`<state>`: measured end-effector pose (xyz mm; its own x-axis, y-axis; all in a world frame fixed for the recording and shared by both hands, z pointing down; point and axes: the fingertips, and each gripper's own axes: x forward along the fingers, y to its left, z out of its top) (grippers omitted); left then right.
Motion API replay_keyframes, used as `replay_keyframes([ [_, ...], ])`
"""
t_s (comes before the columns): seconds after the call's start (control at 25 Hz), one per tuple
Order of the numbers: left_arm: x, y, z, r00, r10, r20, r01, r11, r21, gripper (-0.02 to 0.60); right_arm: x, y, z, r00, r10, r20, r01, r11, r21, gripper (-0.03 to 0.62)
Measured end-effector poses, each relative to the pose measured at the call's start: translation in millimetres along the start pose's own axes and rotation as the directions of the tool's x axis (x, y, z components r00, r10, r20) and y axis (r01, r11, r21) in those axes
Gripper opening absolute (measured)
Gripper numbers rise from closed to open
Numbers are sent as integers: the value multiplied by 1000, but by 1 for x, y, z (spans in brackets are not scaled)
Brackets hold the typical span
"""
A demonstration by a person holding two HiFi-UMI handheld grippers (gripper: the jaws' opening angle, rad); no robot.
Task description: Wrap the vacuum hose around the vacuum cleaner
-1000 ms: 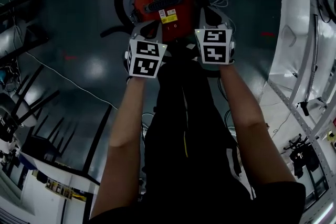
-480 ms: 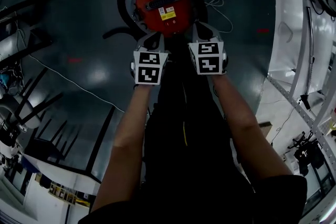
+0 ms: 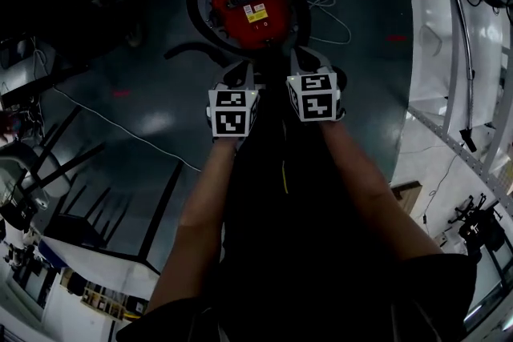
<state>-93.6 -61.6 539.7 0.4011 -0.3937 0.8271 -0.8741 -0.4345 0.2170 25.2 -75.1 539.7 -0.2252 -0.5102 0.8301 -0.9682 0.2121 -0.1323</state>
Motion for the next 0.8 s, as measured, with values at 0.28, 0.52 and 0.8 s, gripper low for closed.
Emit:
replay_keyframes([
  [0.28,-39,-14,16,1000,-15,19,15,999,44,10,-43,15,7,999,10,35,-10,1000,22,-6],
  [0.52,-51,-19,27,999,-17,47,15,999,49,10,-58,19,17,998,1,62,-2,1000,10,-6],
  [0.8,-54,-17,36,998,-19,56,16,998,65,10,-62,20,24,996,3,93,-5,1000,19,-6],
])
